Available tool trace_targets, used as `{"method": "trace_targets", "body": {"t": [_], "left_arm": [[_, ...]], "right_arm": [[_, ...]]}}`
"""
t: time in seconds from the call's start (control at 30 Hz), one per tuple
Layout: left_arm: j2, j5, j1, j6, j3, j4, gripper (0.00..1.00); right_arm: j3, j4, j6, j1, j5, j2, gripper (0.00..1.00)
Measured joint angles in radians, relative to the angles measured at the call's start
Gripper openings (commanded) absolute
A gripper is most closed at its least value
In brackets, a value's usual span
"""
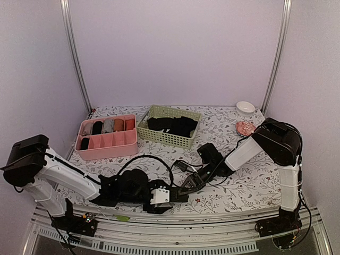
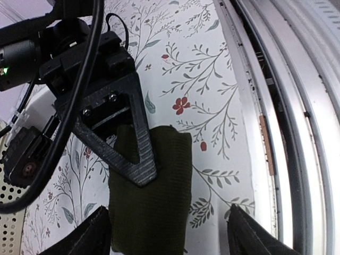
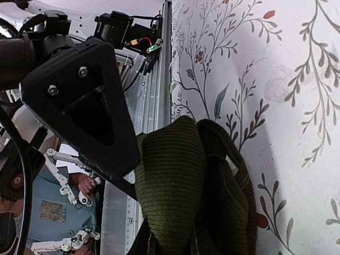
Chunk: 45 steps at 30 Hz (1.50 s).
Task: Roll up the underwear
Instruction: Roll the underwear at the center of the board.
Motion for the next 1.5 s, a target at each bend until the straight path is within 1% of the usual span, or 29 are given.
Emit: {"method": "trace_targets", "body": {"t": [0.2,0.37,0.63,0.7,0.8,0.87,1.0,1.2,1.3,1.5], "left_arm": [[0.059,-0.023,-0.01,0.037,0.041,0.006,0.68],[0.091,-0.023,-0.01,0.043,0.053,0.006,0.62],[0.131,-0.041,-0.01,0.023,0.079,0.006,0.42],[0.135,-0.043,-0.01,0.017,0.085,0.004,0.38],[0.141,-0.039,-0.01,0.009,0.093,-0.004,0.31],[0.147,-0.026,-0.009,-0.001,0.103,-0.012,0.28],[0.155,0.008,-0.007,-0.022,0.117,-0.023,0.26],[0.161,0.06,-0.001,-0.042,0.131,-0.035,0.26],[0.171,0.085,0.001,-0.045,0.148,-0.048,0.26],[0.186,0.127,0.011,-0.048,0.171,-0.065,0.26]], "right_arm": [[0.004,-0.014,-0.005,0.0,0.01,-0.001,0.0],[0.003,-0.05,-0.042,0.006,0.051,-0.017,0.0],[0.005,-0.092,-0.094,0.022,0.076,-0.028,0.0],[0.005,-0.1,-0.101,0.023,0.076,-0.031,0.06],[0.003,-0.122,-0.109,0.025,0.08,-0.04,0.2],[-0.003,-0.143,-0.116,0.025,0.091,-0.051,0.31],[-0.018,-0.185,-0.132,0.023,0.139,-0.097,0.43],[-0.029,-0.216,-0.141,0.002,0.222,-0.157,0.52],[-0.04,-0.217,-0.139,-0.008,0.272,-0.181,0.53],[-0.129,-0.209,-0.13,-0.01,0.319,-0.256,0.58]]}}
